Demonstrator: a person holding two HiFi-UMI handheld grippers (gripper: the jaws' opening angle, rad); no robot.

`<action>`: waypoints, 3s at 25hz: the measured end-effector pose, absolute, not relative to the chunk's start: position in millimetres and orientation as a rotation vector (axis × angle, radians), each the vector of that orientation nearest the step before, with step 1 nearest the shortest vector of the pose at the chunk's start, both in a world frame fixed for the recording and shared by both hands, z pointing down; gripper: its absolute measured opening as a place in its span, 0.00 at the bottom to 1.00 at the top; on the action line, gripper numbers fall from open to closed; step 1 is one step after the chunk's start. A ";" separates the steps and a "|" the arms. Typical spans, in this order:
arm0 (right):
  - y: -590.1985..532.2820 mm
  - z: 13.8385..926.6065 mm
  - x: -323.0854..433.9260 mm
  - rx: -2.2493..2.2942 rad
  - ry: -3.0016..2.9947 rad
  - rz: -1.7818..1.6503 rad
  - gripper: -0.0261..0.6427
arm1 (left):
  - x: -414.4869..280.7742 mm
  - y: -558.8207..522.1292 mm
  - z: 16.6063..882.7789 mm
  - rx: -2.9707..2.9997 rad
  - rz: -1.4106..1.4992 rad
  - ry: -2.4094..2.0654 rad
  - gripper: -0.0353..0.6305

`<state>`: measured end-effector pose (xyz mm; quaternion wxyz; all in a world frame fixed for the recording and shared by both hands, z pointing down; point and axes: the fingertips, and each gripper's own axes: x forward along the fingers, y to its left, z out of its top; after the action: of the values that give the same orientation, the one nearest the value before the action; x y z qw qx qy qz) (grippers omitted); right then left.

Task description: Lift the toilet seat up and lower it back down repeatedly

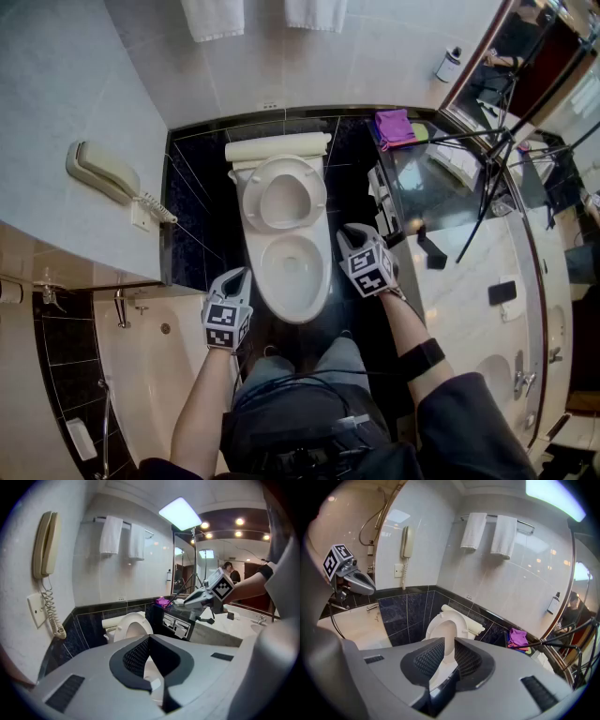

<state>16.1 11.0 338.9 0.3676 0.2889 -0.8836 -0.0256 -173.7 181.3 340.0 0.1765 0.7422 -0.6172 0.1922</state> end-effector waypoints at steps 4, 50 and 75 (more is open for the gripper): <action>-34.2 340.3 -20.3 0.707 -2.242 -0.188 0.27 | -176.2 160.3 341.1 2.113 0.569 -1.727 0.05; -210.6 502.5 -165.6 0.319 -2.191 -0.591 0.19 | -140.5 54.5 522.8 1.686 0.546 -1.749 0.05; 3.4 533.1 -57.2 0.330 -2.135 -0.717 0.17 | -112.9 99.3 581.5 1.748 0.555 -1.734 0.05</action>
<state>-57.2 3.4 533.1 0.4193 0.1315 -0.8516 -0.2859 -112.9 99.3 581.5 0.3043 0.6598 -0.6544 0.2094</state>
